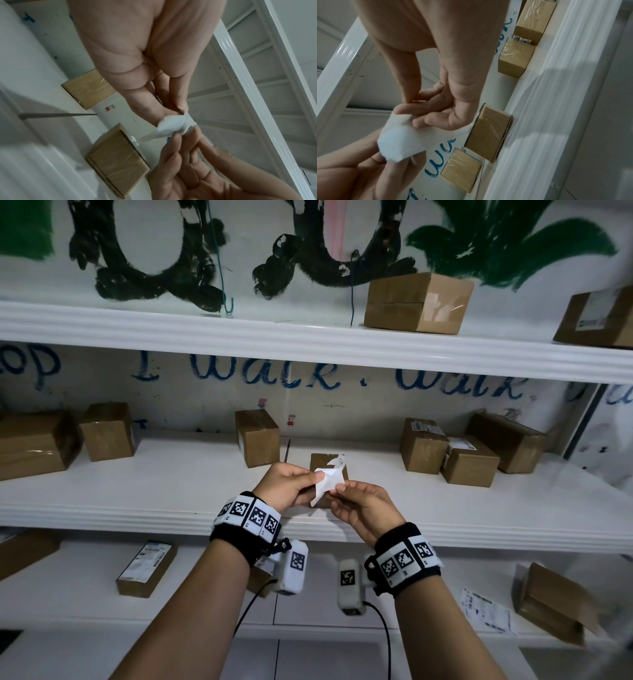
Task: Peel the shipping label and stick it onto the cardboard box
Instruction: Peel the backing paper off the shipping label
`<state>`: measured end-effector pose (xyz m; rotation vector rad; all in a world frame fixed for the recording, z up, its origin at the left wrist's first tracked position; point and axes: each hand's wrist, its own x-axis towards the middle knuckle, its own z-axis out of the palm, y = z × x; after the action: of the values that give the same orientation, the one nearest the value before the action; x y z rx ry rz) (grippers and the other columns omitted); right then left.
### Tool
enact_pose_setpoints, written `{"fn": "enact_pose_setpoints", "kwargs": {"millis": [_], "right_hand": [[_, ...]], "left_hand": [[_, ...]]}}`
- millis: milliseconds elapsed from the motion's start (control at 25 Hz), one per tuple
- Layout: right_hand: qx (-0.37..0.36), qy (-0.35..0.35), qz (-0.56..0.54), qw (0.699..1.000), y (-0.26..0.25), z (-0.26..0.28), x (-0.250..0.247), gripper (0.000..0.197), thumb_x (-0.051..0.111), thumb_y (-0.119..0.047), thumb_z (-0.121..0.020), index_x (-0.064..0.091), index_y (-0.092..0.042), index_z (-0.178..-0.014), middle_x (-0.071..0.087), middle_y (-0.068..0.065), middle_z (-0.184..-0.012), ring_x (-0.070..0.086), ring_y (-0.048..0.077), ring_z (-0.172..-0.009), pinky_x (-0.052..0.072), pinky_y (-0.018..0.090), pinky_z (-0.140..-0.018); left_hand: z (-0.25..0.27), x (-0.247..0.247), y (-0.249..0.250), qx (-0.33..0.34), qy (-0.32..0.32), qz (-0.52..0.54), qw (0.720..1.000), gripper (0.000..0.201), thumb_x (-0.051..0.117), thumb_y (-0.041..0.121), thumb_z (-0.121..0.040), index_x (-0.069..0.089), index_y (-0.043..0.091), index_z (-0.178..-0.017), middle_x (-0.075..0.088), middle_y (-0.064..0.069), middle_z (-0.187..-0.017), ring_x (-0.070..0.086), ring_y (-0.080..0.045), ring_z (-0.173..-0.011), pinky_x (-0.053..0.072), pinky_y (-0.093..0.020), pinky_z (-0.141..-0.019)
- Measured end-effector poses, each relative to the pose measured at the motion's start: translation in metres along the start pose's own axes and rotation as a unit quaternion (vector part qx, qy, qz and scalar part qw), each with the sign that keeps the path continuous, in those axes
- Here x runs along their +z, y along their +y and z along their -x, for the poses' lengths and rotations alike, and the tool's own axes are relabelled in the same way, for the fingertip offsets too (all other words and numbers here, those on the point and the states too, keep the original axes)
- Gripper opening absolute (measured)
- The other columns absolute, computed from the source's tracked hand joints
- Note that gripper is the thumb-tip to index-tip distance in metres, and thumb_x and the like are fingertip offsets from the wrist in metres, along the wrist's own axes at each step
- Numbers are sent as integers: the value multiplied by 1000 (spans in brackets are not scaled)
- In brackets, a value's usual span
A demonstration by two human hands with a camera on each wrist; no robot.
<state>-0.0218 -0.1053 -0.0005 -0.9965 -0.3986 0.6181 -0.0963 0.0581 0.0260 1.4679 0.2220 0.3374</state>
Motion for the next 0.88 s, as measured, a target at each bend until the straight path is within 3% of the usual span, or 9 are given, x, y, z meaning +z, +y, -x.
{"fn": "enact_pose_setpoints", "kwargs": {"millis": [80, 200, 320, 440, 520, 680, 800, 880], "right_hand": [[1, 6, 9, 1000, -1, -2, 0, 8, 61, 5, -91, 66, 6, -85, 73, 17, -77, 72, 25, -74, 58, 26, -68], [-3, 25, 33, 999, 1, -4, 1, 10, 62, 7, -90, 66, 3, -81, 72, 16, -73, 67, 27, -75, 56, 26, -68], [-6, 50, 27, 998, 6, -3, 4, 7, 65, 2, -89, 64, 1, -83, 72, 19, -79, 67, 31, -78, 57, 30, -67], [10, 23, 57, 998, 11, -1, 9, 15, 68, -14, -91, 68, 1, -91, 75, 18, -86, 73, 28, -81, 56, 32, -69], [4, 14, 89, 996, 15, -1, 12, 17, 69, -17, -92, 72, -1, -88, 76, 16, -84, 74, 23, -77, 55, 33, -71], [-11, 17, 61, 998, 18, -6, 12, 16, 65, -8, -94, 72, 4, -89, 76, 18, -80, 74, 23, -73, 58, 30, -71], [-3, 17, 67, 998, 18, -9, 11, 19, 66, -7, -93, 71, 9, -86, 76, 18, -77, 74, 24, -71, 59, 29, -71], [1, 20, 62, 998, 19, -10, 12, 20, 67, -8, -93, 71, 11, -88, 76, 20, -77, 74, 24, -72, 59, 29, -70]], "left_hand": [[-3, -4, -1, -5, 14, -9, 1000, 21, 67, 3, -92, 70, -16, -99, 74, -29, -93, 75, -17, -67, 64, -25, -68], [-2, -6, -2, 1, 29, -35, 999, 21, 65, 1, -93, 68, -20, -98, 73, -6, -61, 68, -8, -50, 53, -13, -50], [-4, -5, -5, 58, 51, -97, 992, 26, 70, 10, -91, 72, -15, -86, 65, -13, -59, 57, -21, -56, 50, -24, -57], [-4, 0, -7, 116, 53, -145, 981, 24, 74, 15, -88, 75, -8, -81, 65, -21, -63, 57, -22, -60, 50, -33, -65], [-5, 3, -5, 129, 47, -161, 977, 23, 75, 16, -87, 76, -6, -79, 65, -17, -61, 56, -19, -58, 49, -30, -61], [-4, -2, -4, 98, 4, -179, 979, 50, 68, 24, -93, 59, -13, -62, 52, -11, -51, 45, -18, -47, 43, -23, -55], [-7, -9, -1, 51, -37, -148, 987, 56, 65, 32, -94, 59, -14, -63, 46, -11, -51, 38, -18, -43, 40, -21, -52], [-8, -10, 2, 27, -54, -136, 989, 75, 69, 51, -87, 59, -21, -70, 46, -18, -58, 38, -20, -48, 40, -24, -55]]}}
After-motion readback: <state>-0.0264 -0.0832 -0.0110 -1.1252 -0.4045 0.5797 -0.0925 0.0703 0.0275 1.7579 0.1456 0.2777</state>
